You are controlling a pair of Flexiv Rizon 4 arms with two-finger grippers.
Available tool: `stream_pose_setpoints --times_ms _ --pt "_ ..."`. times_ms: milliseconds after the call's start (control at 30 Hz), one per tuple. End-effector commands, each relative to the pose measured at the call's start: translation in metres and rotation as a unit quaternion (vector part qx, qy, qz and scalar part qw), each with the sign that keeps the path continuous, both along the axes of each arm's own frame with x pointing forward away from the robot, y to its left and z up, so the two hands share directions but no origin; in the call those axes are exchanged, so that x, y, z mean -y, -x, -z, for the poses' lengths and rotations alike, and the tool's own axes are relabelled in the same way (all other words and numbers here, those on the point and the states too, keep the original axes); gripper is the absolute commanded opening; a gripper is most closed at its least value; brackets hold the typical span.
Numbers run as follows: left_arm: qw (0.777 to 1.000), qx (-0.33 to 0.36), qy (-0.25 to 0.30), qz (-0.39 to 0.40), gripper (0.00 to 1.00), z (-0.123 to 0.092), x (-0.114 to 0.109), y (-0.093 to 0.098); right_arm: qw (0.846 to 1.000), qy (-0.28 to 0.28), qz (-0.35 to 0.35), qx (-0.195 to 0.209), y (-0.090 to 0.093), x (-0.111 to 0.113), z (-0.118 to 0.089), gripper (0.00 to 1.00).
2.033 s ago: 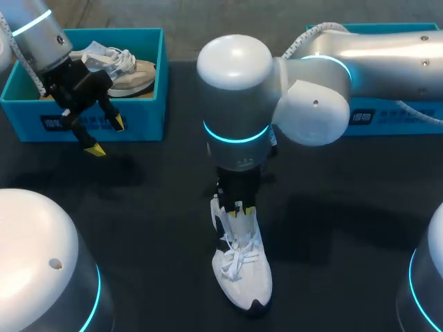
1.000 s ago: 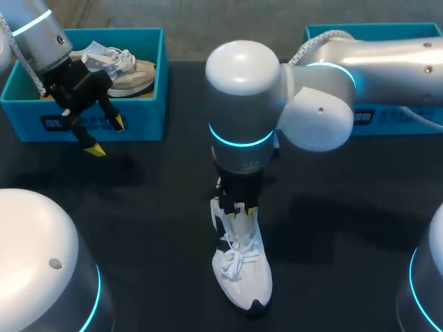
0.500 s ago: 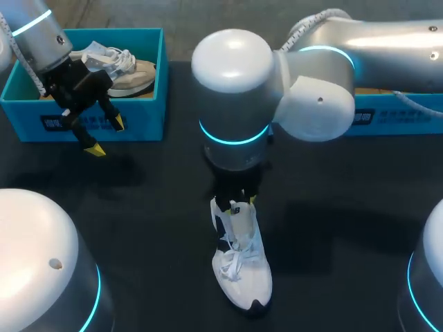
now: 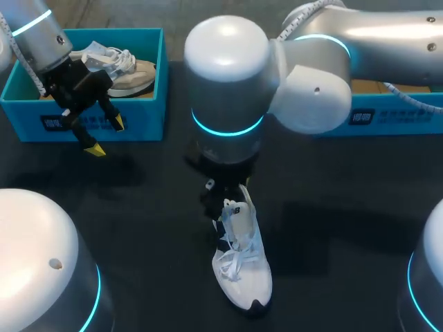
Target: Take the shoe out of the shoebox, open the shoe tongue, remove and reinsert the insole, then place the shoe into the shoebox
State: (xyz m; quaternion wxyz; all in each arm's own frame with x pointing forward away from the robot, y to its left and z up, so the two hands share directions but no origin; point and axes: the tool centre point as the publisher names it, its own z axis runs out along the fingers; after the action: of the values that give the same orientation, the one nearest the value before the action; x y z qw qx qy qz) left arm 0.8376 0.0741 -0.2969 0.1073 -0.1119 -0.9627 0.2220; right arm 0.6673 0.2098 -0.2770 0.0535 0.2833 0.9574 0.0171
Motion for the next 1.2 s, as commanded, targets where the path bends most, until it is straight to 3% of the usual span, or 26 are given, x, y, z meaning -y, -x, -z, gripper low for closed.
stream_pose_setpoints --times_ms 33,333,400,633,833,1000,1200 --pt "1.000 0.000 0.001 0.001 1.00 0.001 -0.001 0.000 0.990 -0.047 -0.133 -0.012 0.000 0.011 -0.002 1.00" --pt "1.000 0.000 0.001 0.001 1.00 0.001 -0.001 0.000 0.990 -0.047 -0.133 -0.012 0.000 0.011 -0.002 1.00" --pt "1.000 0.000 0.001 0.001 1.00 0.001 -0.001 0.000 0.988 -0.032 -0.153 -0.012 -0.009 0.010 0.003 1.00" --pt "1.000 0.000 0.001 0.001 1.00 0.001 -0.001 0.000 0.980 0.020 -0.191 0.043 -0.031 0.008 -0.008 1.00" --pt "1.000 0.000 0.001 0.001 1.00 0.001 -0.001 0.000 0.974 0.038 -0.218 0.053 -0.053 0.007 -0.009 1.00" --pt "1.000 0.000 0.001 0.001 1.00 0.001 -0.001 0.000 0.970 0.030 -0.236 0.043 -0.077 0.013 0.005 1.00" --pt "1.000 0.000 0.001 0.001 1.00 0.001 -0.001 0.000 0.966 0.019 -0.256 0.041 -0.090 0.014 0.020 1.00"
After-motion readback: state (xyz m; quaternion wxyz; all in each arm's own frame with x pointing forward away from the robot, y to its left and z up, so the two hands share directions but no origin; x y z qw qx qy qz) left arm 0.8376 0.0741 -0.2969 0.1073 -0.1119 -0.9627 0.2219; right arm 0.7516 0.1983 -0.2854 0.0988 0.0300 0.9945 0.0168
